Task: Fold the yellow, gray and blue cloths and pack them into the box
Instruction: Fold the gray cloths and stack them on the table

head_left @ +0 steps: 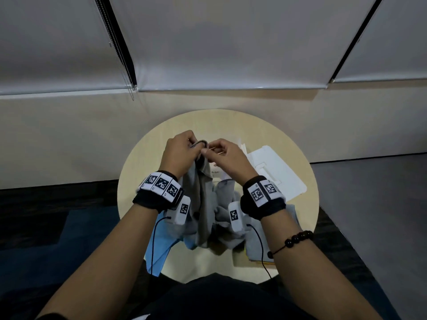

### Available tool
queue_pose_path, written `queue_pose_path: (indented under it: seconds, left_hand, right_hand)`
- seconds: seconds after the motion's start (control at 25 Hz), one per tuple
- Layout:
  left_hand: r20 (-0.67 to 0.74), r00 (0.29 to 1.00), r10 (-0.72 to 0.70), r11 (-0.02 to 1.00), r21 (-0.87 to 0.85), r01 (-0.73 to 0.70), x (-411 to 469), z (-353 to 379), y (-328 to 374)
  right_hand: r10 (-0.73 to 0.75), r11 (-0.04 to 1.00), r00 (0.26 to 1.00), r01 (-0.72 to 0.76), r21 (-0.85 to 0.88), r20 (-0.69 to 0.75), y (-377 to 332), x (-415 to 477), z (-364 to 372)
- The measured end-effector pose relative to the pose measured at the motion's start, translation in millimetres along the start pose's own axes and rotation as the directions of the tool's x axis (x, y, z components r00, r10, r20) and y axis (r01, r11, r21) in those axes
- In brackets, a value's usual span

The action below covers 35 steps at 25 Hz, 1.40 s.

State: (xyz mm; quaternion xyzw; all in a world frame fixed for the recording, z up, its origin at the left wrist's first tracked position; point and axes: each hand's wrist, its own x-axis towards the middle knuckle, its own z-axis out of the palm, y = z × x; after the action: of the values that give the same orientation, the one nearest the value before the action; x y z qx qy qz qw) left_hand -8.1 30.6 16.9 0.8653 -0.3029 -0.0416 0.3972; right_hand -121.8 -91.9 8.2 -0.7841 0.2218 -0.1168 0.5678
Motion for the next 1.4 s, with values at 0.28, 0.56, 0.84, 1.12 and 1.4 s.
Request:
queue_pose_path:
  seconds: [0.28, 0.56, 0.84, 1.12, 1.4]
  left_hand:
    - [-0.001, 1.000, 0.011, 0.999, 0.046, -0.011, -1.3, -4.4, -8.7]
    - [0.052, 0.998, -0.026, 1.000, -0.014, 0.027, -12.9, -22.0, -56.0]
    - [-0.062, 0.992, -0.105, 0.994, 0.012, 0.106, 1.2, -30.0, -80.3]
    - [-0.157, 0.938, -0.310, 0.945, -0.159, 0.286, 6.3, -14.7, -98.9]
    - [-0.089, 0.904, -0.418, 0.844, -0.406, 0.350, 5.5, 19.2, -59.0]
  right_hand:
    - [-0.066, 0.965, 0.983, 0.019, -0.261, -0.173, 12.9, 1.9, -1.7]
    - [0.006, 1.000, 0.744, -0.015, -0.008, -0.668, 21.8, 14.1, -56.1]
    - [0.164, 0.986, 0.718, -0.123, 0.108, -0.676, 47.0, 12.4, -65.7]
    - [0.207, 0.977, 0.727, -0.188, 0.099, -0.655, 64.8, 12.7, -67.1]
    - [0.359, 0.933, 0.845, -0.339, 0.124, -0.395, 74.8, 10.5, -55.3]
